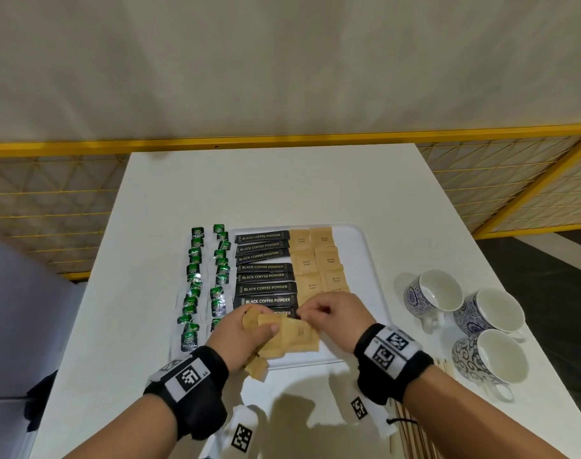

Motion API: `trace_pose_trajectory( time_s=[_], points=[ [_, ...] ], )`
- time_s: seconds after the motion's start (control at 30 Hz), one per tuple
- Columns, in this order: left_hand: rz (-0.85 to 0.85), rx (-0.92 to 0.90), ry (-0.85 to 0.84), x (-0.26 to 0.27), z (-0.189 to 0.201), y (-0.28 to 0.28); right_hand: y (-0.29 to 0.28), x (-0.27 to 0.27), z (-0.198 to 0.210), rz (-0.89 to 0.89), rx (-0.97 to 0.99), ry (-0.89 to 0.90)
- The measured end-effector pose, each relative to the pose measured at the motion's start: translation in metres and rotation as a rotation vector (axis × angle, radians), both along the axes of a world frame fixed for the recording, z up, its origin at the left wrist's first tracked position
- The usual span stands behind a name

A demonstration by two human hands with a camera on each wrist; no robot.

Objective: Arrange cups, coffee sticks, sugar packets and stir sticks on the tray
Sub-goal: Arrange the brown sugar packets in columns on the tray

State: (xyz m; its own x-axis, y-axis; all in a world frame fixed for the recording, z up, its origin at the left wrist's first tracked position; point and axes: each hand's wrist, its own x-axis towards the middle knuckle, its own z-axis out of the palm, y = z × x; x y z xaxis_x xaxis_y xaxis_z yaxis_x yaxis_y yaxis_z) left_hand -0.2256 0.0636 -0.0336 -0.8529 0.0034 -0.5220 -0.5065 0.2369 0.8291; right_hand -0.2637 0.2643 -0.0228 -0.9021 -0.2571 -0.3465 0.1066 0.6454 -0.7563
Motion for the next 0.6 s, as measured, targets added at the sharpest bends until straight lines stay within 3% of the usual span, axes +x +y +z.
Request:
trace_pose_trajectory(
  time_s=[0.1,0.27,0.33,0.5,0.6],
  points=[
    [0.026,0.039,-0.026,-0.002,0.001,-0.001,0.019,0.0,-0.004,-0.183,-0.116,-0.1],
    [0.07,0.02,-0.005,-0.004,0.0,0.005,0.025,0.007,-0.013,-0.093,0.013,-0.038],
    [0.074,0.02,0.001,-0.004,0.0,0.005,0.025,0.009,-0.012,-0.034,0.052,-0.038],
    [0.048,0.001,-0.018,-0.004,0.002,0.005,0.018,0.014,-0.011,0.315,0.338,0.038],
    [0.038,-0.004,-0.046,-0.004,0.004,0.005,0.012,0.015,-0.012,0.386,0.428,0.091]
  ],
)
